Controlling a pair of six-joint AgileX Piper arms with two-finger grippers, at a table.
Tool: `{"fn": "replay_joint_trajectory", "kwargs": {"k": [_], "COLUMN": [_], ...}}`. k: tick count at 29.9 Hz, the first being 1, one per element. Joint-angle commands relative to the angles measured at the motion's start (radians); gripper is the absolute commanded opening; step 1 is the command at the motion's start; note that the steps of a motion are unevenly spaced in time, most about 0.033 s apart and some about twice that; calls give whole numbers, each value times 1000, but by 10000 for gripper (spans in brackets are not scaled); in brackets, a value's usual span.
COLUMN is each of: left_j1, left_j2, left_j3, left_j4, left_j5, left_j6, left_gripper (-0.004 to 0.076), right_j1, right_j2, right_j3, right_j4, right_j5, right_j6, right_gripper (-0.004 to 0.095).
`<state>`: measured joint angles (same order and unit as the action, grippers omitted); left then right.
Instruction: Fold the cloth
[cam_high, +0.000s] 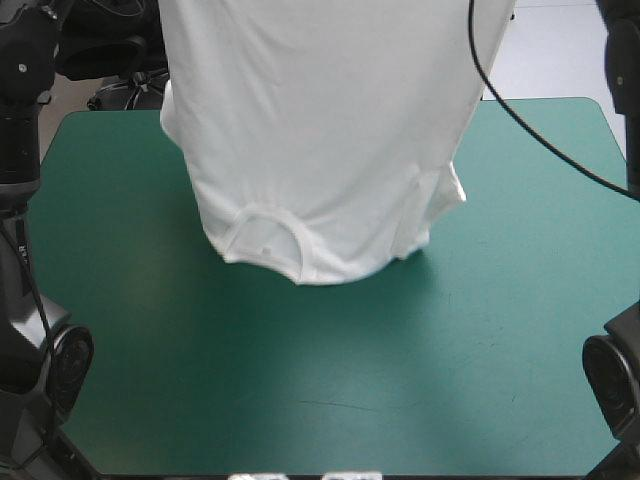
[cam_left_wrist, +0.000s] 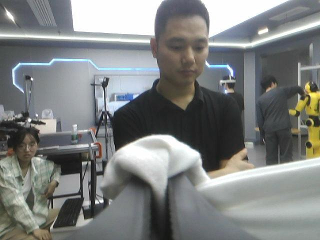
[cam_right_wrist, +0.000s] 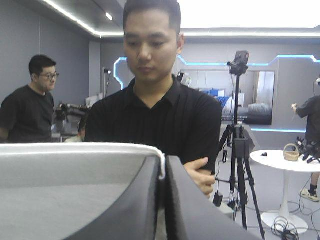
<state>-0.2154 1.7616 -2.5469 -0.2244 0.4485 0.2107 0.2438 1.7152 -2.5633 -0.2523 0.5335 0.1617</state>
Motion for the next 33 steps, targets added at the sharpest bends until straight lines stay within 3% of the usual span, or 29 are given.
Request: {"fn": "replay_joint_trajectory", "kwargs": {"k": [1,7,12,17,19,24,33], "left_j1": [2,4,16,16,16,16,14], "left_j2": [-44,-38,17,108,132,141,141], "left_j3": [-23,-23,-21,-19,4,169,534], "left_j4": [-13,-13,-13,-13,-13,-10,-114], "left_j5": [-168,-137,185,545,617,737,843], "left_j6": [-1,45,38,-7,-27,-34,-34], "left_gripper": [-17,-17,-17,-17,-17,-17,-17], "right_j1": [-78,-101,-101,-101,-101,-101,-101], "right_j2": [-44,-12,13,3,-13,-48,-68], "right_j3": [-23,-21,31,223,305,529,928], "right_j4": [92,267,283,289,289,289,353], "right_j5": [-147,-79,100,249,290,401,521], "right_j6": [-46,-202,-227,-270,-281,-348,-423], "right_gripper": [-17,-17,-18,-17,-17,-18,-17]}}
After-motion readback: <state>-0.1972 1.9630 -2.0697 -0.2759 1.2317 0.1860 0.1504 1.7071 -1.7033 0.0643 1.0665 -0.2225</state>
